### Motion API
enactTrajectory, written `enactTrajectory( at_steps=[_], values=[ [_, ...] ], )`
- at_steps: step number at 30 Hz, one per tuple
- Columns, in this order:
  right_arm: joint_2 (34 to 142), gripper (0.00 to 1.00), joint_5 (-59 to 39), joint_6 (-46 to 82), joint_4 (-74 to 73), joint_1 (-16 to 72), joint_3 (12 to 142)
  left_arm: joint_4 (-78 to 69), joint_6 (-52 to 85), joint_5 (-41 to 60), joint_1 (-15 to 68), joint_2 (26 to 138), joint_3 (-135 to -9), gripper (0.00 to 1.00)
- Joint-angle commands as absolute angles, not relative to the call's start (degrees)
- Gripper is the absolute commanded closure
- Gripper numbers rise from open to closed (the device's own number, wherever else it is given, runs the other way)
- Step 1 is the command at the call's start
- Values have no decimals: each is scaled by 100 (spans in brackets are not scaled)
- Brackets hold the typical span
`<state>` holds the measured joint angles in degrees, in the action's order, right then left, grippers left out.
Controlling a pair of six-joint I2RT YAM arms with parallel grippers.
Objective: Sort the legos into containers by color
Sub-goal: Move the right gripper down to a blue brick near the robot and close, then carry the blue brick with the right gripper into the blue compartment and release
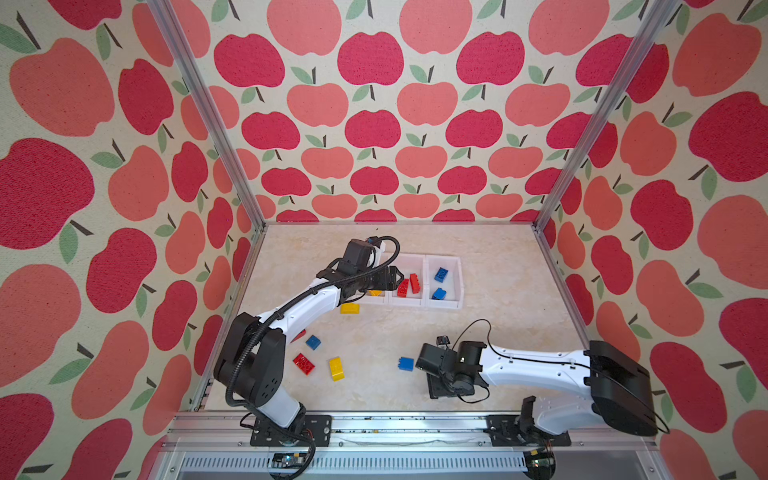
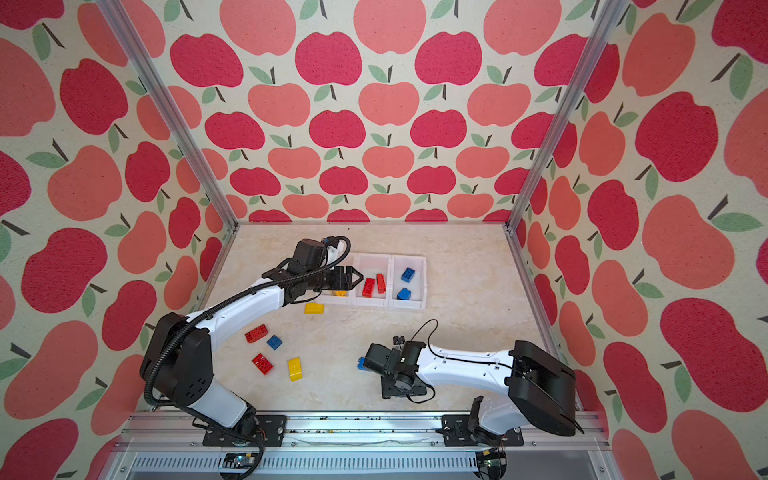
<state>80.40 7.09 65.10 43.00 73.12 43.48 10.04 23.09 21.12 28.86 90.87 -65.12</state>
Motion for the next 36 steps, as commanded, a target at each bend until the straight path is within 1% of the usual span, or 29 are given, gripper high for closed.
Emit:
enactTrajectory(
  at_steps=[1, 7, 11, 18, 20, 25, 30, 31, 36],
  values=[
    [8103, 33, 802, 6755, 4325, 7353, 4245, 1055, 2334, 2170, 2829, 8828, -6356, 19],
    [8290, 36, 669, 6605, 4263, 7348, 4260, 978, 2431, 2066, 2786, 8555, -6061, 18],
    [8398, 42, 603, 6487, 4254, 7307, 4289, 967, 2466, 1980, 2777, 8408, -5923, 18],
    [8429, 56, 584, 6405, 4219, 7263, 4280, 973, 2514, 1917, 2777, 8284, -5817, 18],
    [8407, 58, 582, 6388, 4236, 7255, 4280, 982, 2514, 1900, 2770, 8266, -5811, 18],
    [8289, 60, 628, 6315, 4377, 7202, 4304, 984, 2523, 1877, 2768, 8235, -5780, 17],
    [7878, 61, 833, 6058, 4762, 6952, 4451, 993, 2582, 1847, 2751, 8131, -5690, 16],
    [7786, 61, 873, 5980, 4827, 6718, 4496, 1002, 2592, 1846, 2745, 8106, -5665, 16],
    [7439, 62, 1079, 5381, 5205, 6118, 4893, 1062, 2627, 1802, 2698, 7934, -5532, 14]
  ],
)
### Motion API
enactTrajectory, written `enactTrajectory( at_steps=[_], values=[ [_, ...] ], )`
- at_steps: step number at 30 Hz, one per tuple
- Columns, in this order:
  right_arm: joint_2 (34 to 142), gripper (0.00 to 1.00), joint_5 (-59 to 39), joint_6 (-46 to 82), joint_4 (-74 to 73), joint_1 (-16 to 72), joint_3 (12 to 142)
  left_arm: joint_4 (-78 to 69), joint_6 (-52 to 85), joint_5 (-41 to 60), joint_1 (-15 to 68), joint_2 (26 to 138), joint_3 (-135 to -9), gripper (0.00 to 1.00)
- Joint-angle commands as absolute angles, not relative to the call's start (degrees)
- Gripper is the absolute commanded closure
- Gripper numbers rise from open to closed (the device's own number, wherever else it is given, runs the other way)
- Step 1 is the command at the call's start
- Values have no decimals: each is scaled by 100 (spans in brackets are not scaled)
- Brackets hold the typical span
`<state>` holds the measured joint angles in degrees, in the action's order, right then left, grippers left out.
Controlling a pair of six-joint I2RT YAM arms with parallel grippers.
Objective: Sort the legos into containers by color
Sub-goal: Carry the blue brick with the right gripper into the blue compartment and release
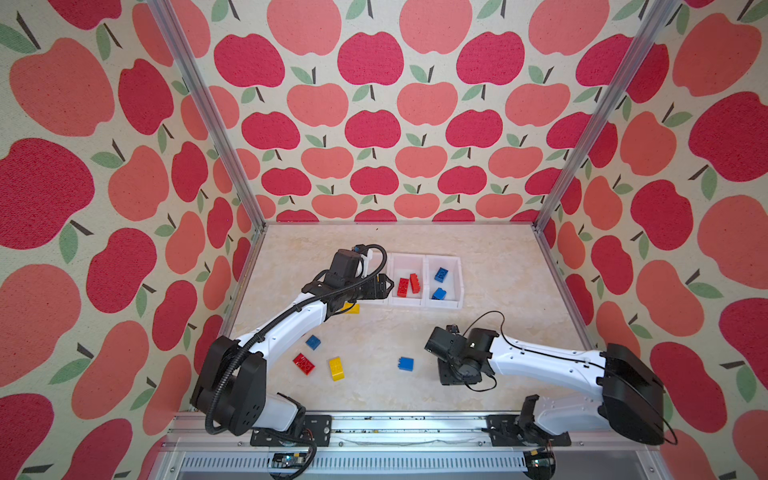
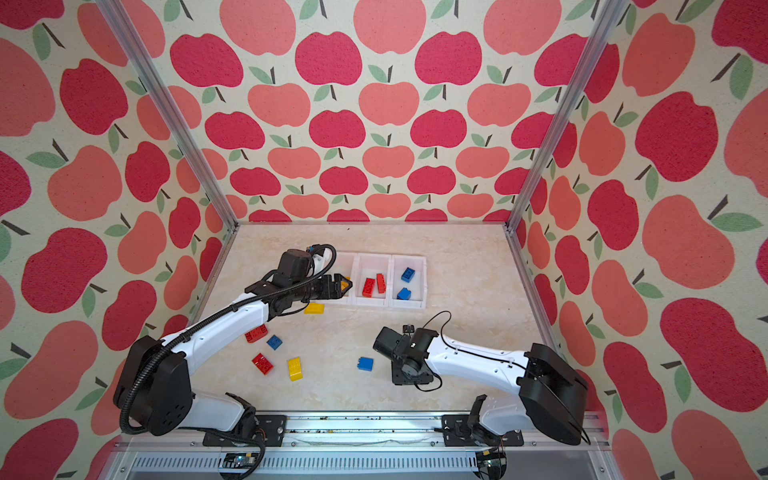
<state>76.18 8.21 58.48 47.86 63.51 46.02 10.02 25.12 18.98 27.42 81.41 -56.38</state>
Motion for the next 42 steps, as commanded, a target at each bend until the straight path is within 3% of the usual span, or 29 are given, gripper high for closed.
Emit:
enactTrajectory(
  at_steps=[1, 10, 20, 42],
  values=[
    [7411, 62, 1096, 5240, 5242, 5988, 4987, 1068, 2632, 1785, 2689, 7893, -5504, 14],
    [7542, 62, 1086, 3910, 5136, 4800, 5850, 1105, 2779, 1646, 2663, 7598, -5183, 13],
    [8585, 62, 760, 2865, 4639, 3734, 6972, 1146, 3006, 1420, 2663, 7293, -4809, 12],
    [11295, 63, 387, 2167, 4368, 2791, 9273, 1459, 3199, 1086, 2619, 6840, -4511, 9]
  ],
)
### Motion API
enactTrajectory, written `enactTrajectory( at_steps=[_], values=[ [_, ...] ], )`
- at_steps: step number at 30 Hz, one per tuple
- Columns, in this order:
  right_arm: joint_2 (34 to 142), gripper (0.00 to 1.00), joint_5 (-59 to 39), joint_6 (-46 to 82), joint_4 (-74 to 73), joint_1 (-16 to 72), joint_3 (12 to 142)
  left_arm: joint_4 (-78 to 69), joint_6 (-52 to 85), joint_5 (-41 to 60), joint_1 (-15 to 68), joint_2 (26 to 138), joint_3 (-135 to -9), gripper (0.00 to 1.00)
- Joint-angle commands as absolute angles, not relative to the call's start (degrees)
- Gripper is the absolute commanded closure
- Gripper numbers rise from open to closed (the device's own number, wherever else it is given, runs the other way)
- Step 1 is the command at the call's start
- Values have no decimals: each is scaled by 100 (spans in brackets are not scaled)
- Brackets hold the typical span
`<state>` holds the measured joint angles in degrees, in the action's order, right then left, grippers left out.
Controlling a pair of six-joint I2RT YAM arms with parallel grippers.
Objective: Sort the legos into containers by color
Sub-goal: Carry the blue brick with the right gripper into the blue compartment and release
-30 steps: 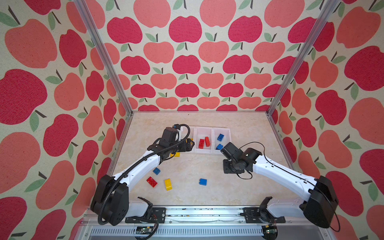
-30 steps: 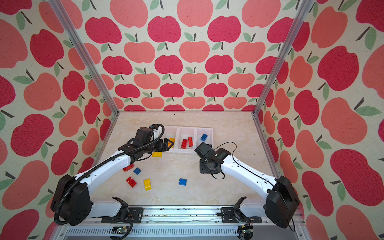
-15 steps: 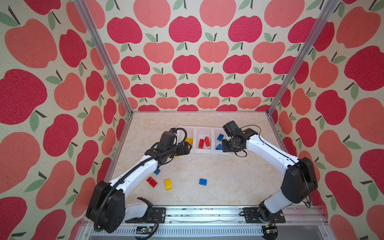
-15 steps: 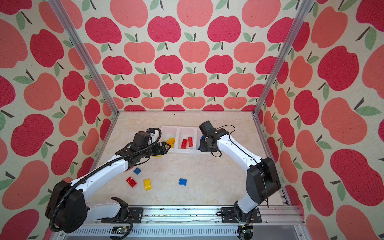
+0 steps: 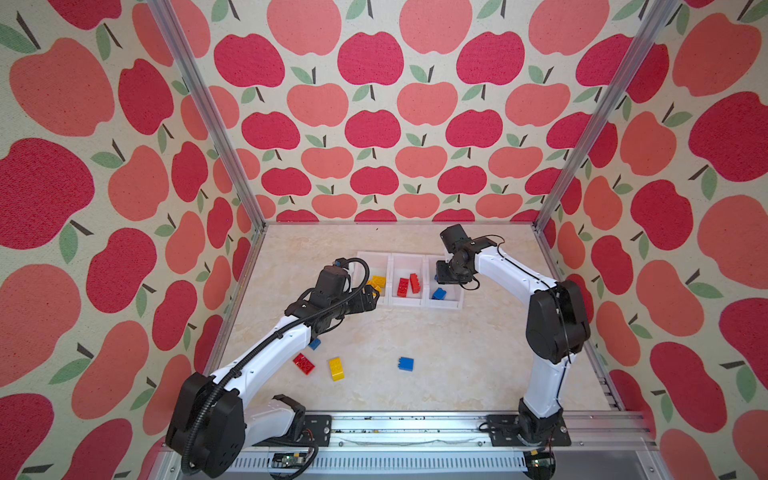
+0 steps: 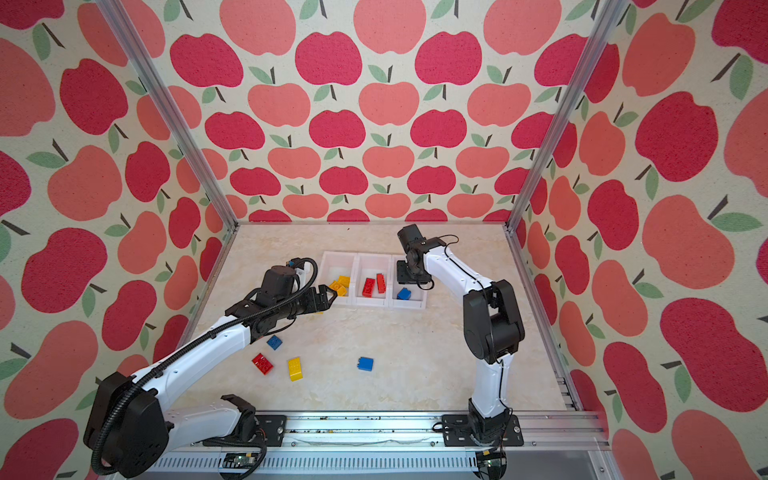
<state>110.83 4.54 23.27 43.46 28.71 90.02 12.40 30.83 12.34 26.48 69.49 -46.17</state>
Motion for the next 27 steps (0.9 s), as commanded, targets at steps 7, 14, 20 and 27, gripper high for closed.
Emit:
enactTrajectory(
  at_steps=[7, 14, 20, 27],
  values=[
    [11772, 52, 407, 2109, 4497, 2744, 9719, 1553, 3215, 1024, 2610, 6781, -4465, 9],
    [11776, 34, 448, 2075, 4540, 2742, 9747, 1773, 3255, 846, 2580, 6680, -4465, 9],
    [11640, 32, 413, 2081, 4544, 2746, 9682, 1917, 3298, 732, 2557, 6644, -4465, 8],
    [11307, 32, 332, 2109, 4615, 2756, 9595, 2097, 3372, 587, 2514, 6627, -4517, 8]
  ],
)
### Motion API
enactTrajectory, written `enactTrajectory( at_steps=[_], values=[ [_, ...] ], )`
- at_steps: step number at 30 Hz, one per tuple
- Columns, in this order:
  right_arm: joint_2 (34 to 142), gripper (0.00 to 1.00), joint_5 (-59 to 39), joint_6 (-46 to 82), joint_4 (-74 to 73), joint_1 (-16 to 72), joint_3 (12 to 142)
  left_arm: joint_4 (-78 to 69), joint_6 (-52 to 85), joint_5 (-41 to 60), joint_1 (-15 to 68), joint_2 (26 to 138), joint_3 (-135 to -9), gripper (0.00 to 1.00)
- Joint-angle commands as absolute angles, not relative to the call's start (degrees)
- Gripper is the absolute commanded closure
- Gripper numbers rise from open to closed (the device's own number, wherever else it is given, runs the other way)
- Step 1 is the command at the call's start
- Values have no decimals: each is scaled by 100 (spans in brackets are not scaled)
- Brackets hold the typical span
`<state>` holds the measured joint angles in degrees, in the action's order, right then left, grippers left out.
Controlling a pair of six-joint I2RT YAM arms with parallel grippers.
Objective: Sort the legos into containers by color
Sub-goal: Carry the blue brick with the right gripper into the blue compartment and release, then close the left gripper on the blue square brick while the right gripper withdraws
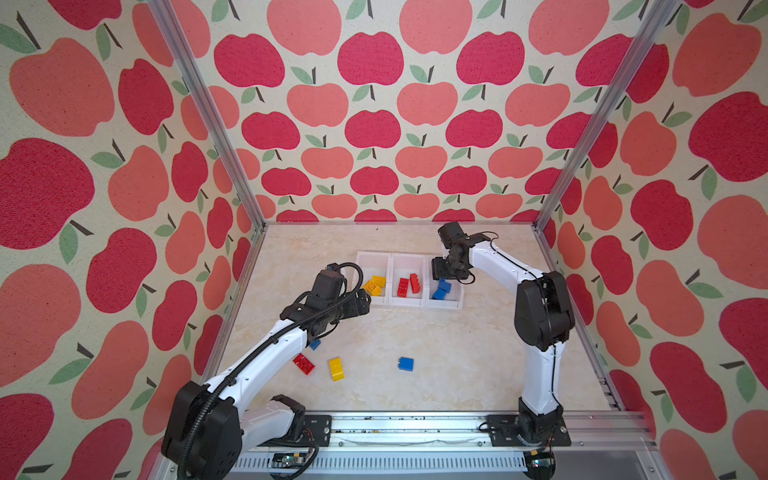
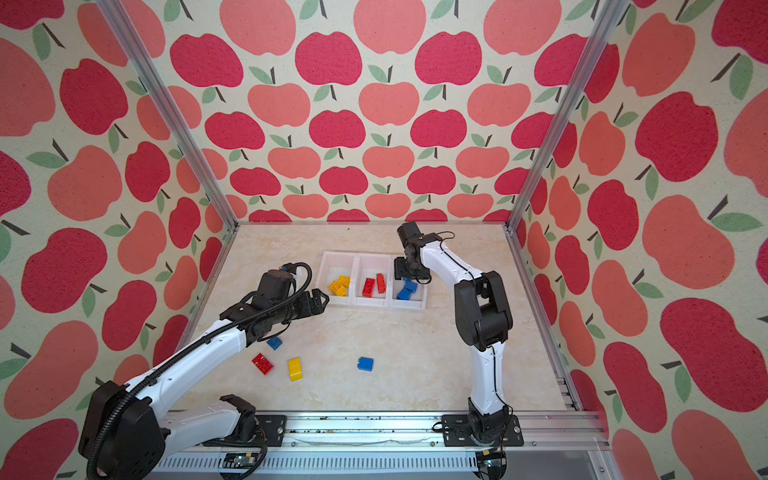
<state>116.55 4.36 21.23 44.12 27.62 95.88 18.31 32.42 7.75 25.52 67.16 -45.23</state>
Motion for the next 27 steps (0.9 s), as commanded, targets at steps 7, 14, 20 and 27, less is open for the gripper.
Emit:
enactTrajectory(
  at_steps=[7, 14, 20, 27],
  values=[
    [10796, 28, 219, 2153, 4762, 2877, 9318, 2686, 3705, 146, 2440, 6424, -4533, 9],
    [10279, 20, 141, 2197, 4929, 3115, 8960, 3419, 4273, -244, 2281, 6258, -4535, 10],
    [9853, 15, 12, 2319, 4985, 3315, 8579, 3971, 4663, -380, 1987, 6266, -4596, 12],
    [9539, 14, -173, 2416, 4961, 3457, 8189, 4256, 4919, -18, 1365, 6470, -4509, 19]
  ],
)
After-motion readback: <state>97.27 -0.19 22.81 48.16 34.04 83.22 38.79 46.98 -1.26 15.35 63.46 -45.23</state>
